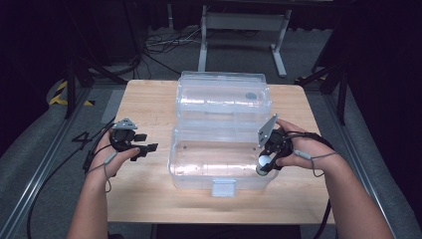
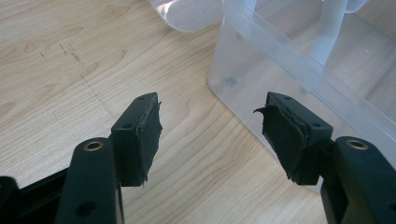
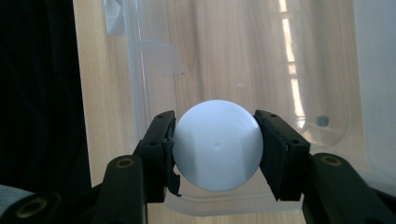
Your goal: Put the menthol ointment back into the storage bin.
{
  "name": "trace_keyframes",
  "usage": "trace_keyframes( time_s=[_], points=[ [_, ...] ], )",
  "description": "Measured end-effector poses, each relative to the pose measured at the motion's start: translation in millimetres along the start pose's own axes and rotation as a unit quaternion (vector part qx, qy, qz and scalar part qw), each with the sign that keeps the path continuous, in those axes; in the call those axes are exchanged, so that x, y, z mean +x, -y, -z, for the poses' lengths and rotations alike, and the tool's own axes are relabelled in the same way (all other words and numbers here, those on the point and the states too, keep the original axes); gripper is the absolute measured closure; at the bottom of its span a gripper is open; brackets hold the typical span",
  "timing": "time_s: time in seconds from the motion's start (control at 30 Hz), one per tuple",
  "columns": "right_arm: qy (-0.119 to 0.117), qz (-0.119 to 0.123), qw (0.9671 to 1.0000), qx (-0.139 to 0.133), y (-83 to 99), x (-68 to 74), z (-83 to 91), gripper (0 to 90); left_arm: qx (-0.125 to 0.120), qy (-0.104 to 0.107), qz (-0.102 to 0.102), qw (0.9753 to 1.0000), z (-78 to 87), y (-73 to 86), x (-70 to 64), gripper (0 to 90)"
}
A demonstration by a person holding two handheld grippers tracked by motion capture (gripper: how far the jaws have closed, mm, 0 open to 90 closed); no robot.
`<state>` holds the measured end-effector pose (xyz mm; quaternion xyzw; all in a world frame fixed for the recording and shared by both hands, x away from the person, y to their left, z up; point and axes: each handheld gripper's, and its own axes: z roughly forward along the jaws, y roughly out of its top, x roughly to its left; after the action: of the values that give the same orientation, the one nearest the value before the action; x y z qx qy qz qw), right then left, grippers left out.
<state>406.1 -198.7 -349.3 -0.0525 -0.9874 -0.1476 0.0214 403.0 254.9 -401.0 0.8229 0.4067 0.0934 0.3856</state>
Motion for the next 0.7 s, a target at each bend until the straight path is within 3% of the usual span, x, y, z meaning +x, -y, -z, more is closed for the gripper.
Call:
trace_keyframes(
  time_s=[0.7],
  points=[
    [-0.008,0.0,0.9997,0.024,3.1,-4.4,-22.2,50.7,0.003,0.001,0.001,1.0,-0.3,0.8,0.6,37.6]
  ],
)
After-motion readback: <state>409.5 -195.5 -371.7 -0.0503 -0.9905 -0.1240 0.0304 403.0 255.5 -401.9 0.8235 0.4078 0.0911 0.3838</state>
